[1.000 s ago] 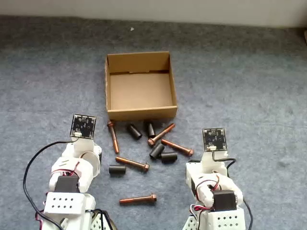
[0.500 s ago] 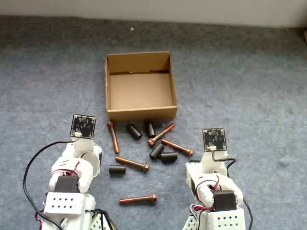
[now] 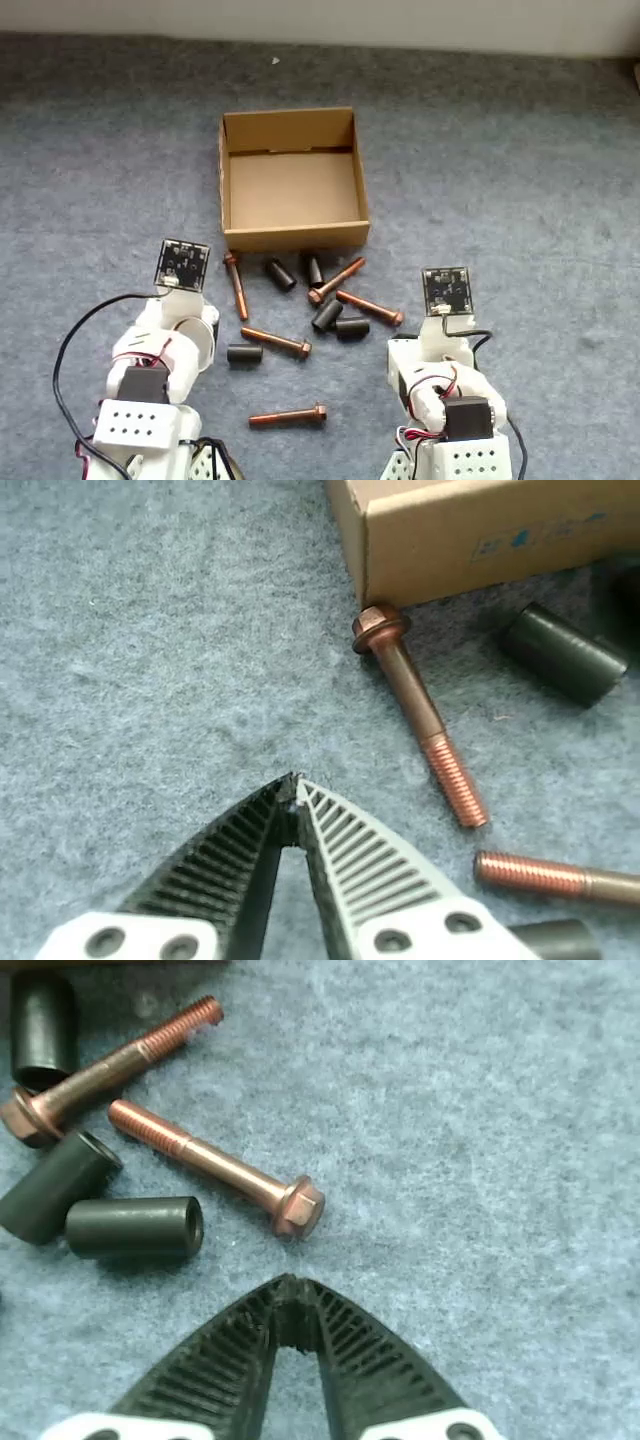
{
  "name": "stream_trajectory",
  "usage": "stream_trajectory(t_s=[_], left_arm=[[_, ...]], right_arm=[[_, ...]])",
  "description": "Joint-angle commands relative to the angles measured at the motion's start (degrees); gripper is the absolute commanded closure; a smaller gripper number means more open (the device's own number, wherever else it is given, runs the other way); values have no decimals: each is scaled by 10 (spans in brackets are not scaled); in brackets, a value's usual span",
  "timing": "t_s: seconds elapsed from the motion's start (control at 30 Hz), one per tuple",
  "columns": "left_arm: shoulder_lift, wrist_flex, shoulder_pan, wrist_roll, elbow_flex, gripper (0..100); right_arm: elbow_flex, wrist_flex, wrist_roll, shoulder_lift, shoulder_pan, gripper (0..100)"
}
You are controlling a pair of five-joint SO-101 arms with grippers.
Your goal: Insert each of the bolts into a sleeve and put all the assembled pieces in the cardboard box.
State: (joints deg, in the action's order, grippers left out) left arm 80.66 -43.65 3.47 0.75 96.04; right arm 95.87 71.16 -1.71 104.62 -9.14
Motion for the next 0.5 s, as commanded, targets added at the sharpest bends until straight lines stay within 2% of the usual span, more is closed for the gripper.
stream_trajectory(t_s=[0.0,0.2,0.4,0.47], left_arm=[[5,8,-10,3,16,993],[5,8,-1,4,7,993],[5,-8,122,4,-35,993],[5,-8,151,4,-40,993]], right_arm=[[68,5,1,5,5,993],[67,0,1,5,5,993],[22,0,-4,6,6,992],[4,0,-43,6,6,992]])
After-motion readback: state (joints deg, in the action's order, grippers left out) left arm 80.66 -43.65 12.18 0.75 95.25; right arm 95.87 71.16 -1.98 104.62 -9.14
